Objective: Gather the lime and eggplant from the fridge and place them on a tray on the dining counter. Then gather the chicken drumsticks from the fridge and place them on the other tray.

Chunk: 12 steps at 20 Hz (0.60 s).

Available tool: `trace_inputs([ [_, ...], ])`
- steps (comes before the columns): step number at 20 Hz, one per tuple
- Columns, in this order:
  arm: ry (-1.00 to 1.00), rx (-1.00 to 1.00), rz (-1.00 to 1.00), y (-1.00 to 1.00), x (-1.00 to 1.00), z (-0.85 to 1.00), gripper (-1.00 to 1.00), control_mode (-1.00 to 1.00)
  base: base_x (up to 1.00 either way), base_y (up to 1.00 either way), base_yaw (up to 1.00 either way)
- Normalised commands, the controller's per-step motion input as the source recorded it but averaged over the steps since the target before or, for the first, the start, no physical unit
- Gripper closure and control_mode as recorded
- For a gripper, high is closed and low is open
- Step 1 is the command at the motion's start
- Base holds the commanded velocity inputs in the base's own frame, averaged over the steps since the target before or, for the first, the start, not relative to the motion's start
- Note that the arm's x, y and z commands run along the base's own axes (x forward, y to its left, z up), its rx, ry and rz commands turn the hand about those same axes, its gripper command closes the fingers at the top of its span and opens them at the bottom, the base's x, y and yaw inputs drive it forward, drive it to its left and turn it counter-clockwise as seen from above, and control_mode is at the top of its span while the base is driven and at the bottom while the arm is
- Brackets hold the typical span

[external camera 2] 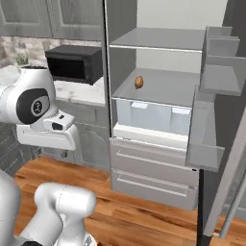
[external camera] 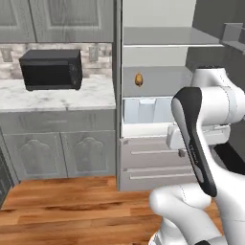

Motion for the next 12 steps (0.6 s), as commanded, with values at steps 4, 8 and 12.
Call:
trace_inputs([
  [4, 0.00, 0.00, 0.00, 0.00, 0.00, 0.00, -1.00, 1.00, 0.81, 0.01, -0.35],
  [8, 0.00, 0.00, 0.00, 0.00, 0.00, 0.00, -1.00, 1.00, 0.58, 0.08, -0.34],
  [12, 0.00, 0.00, 0.00, 0.00, 0.00, 0.00, -1.00, 1.00, 0.46, 0.11, -0.18],
])
